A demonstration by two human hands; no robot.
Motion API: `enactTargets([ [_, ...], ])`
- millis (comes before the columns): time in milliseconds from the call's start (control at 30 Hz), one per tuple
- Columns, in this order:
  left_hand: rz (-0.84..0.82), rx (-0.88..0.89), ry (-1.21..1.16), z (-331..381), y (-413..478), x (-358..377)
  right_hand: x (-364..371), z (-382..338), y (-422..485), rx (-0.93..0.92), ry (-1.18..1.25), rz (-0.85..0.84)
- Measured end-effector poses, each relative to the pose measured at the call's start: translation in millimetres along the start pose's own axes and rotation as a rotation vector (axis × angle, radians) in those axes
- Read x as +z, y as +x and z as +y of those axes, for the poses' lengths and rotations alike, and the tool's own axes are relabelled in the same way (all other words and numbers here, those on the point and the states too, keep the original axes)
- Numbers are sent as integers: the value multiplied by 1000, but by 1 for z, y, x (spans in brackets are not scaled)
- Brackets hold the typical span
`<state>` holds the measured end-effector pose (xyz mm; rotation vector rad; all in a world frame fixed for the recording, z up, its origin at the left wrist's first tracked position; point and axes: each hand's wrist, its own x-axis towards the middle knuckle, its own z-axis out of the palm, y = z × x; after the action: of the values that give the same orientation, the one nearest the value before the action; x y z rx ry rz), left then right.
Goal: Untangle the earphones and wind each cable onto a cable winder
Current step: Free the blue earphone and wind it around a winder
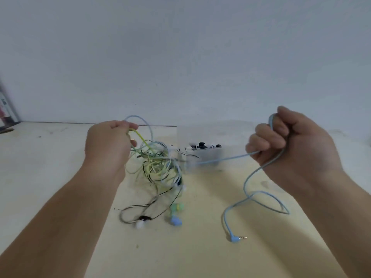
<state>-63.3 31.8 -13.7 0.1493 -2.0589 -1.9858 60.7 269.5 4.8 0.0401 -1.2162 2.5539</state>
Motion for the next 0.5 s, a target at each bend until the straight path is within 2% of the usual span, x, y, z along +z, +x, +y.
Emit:
enactTargets([
  [67, 82, -69, -49, 1, 7, -7, -7, -7, 2, -27, -74, 56],
  [167, 106, -110, 14, 3, 14, -14, -14, -11, 4, -94, -395, 122],
  [233, 111, -101, 46, 3, 16, -15, -13, -8, 1, -91, -843, 77],
  [300, 97, -68, 111, 1, 13, -14, -11, -3, -4, -12, -1450, -92],
  [367, 51, -36, 257, 0, 12, -14, -10, 6, -8, 146, -1786, -289],
  [433, 11, -1, 449, 1, 9, -14, -11, 13, -10, 232, -1832, -376],
  [500, -12, 44, 657, 2, 1, -13, -10, 14, -9, 186, -1779, -350],
])
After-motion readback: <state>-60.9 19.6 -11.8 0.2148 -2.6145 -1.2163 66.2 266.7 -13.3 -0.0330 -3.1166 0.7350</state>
